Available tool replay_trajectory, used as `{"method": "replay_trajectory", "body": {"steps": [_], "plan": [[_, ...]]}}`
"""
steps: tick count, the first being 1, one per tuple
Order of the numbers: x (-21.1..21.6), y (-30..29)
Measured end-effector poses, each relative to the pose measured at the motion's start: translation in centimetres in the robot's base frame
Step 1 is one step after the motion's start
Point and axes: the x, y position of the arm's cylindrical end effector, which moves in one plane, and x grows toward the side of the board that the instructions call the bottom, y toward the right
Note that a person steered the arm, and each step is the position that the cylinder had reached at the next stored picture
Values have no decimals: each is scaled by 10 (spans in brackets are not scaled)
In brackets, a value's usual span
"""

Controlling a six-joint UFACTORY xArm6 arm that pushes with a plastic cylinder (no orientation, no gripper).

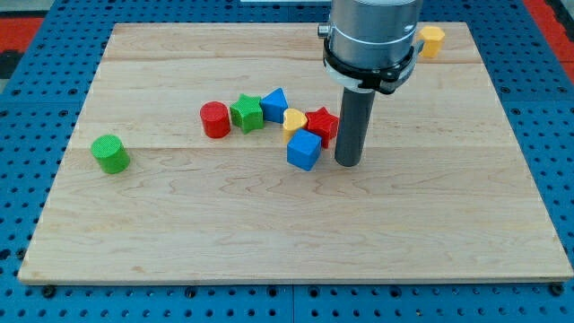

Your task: Push the red star into the yellow heart

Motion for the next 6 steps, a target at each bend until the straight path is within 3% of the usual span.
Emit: {"method": "replay_trajectory", "body": {"steps": [1, 2, 3, 4, 6], "plan": [[15, 46], [2, 90], [-41, 69], [-45, 6], [-45, -9]]}}
